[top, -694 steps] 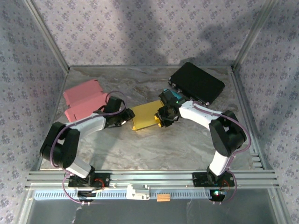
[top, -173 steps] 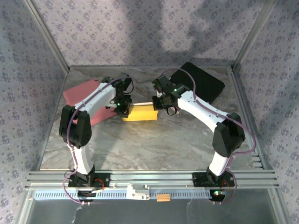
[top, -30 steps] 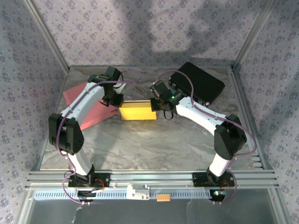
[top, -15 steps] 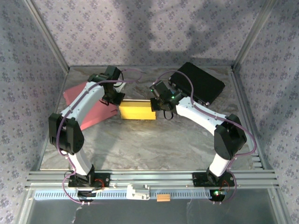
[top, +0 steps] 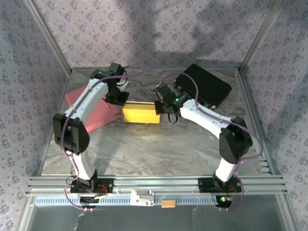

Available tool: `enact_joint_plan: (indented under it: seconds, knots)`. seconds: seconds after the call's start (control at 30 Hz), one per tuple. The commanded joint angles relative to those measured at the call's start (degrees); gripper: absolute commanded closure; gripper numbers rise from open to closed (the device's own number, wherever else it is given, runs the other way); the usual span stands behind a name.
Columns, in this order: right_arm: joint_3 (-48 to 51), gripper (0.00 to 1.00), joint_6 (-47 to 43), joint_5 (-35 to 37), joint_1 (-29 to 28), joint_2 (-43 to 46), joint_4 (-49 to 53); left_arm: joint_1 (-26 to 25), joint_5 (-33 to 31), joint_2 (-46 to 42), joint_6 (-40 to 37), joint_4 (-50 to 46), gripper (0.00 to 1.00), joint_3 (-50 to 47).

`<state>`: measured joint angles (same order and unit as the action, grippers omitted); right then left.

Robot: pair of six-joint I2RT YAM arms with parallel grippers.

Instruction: Fold the paper box

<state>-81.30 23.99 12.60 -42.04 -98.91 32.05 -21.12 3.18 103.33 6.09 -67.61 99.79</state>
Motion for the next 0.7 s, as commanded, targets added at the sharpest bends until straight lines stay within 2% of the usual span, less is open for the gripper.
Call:
enact_joint_plan:
  seconds: [0.0, 0.67]
  knots:
    - [-1.14, 1.00, 0.07, 0.05, -1.11, -2.31, 4.64, -0.27, 5.16, 1.00, 3.10, -5.25, 1.00, 2.78]
    - [-5.41, 1.00, 0.78, 1.53, -2.25, -4.74, 6.75, -0.23, 9.59, 5.30, 7.13, -14.69, 1.00, 9.46]
